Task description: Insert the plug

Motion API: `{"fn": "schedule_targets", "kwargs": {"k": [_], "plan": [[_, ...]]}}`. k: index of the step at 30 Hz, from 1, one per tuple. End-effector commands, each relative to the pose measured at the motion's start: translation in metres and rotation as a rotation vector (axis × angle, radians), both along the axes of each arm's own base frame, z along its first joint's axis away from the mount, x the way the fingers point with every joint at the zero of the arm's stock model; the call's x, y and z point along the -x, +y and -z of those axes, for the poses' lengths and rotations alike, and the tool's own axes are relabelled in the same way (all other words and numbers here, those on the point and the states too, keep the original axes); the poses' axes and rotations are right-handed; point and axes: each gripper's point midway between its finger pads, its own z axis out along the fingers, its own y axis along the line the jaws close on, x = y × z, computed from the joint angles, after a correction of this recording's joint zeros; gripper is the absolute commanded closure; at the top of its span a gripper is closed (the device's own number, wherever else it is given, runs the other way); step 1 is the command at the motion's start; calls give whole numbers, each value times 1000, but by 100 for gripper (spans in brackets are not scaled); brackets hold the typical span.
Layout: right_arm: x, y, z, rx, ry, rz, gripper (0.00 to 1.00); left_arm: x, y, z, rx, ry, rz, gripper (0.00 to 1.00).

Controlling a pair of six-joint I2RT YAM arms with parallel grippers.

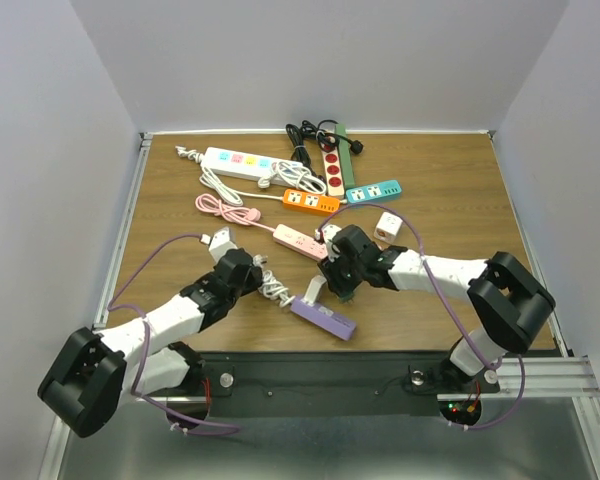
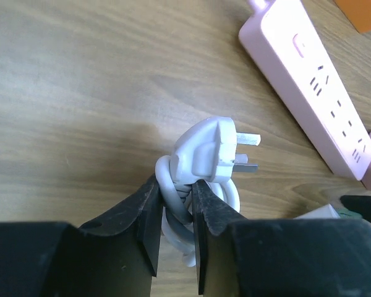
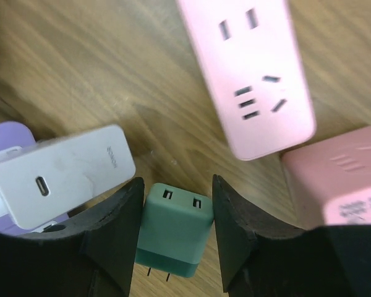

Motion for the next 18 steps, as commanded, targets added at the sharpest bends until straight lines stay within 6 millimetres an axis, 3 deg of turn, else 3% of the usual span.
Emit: {"fn": "schedule_targets", "kwargs": {"k": [1, 2, 5, 11, 16, 17, 18], "plan": [[-36, 5, -53, -72, -151, 182, 100, -48, -9, -56, -53, -208, -2, 100], [-43, 0, -65, -76, -196, 226, 100, -61, -13, -67, -86, -241, 17, 100], [-53, -9, -84, -83, -258, 297, 100, -85, -8, -75, -159, -279, 24, 100], [-59, -19, -97, -91, -290, 393, 100, -126, -3, -88, -189, -355, 46, 100], [-67, -22, -119, -165, -316, 506, 100, -155, -10, -114, -219, -433, 85, 100], [-70, -22, -126, -174, -331, 527, 99, -157, -12, -116, -222, -438, 89, 95], [-73, -22, -130, -188, -337, 549, 100, -160, -13, -126, -215, -456, 86, 70]]}}
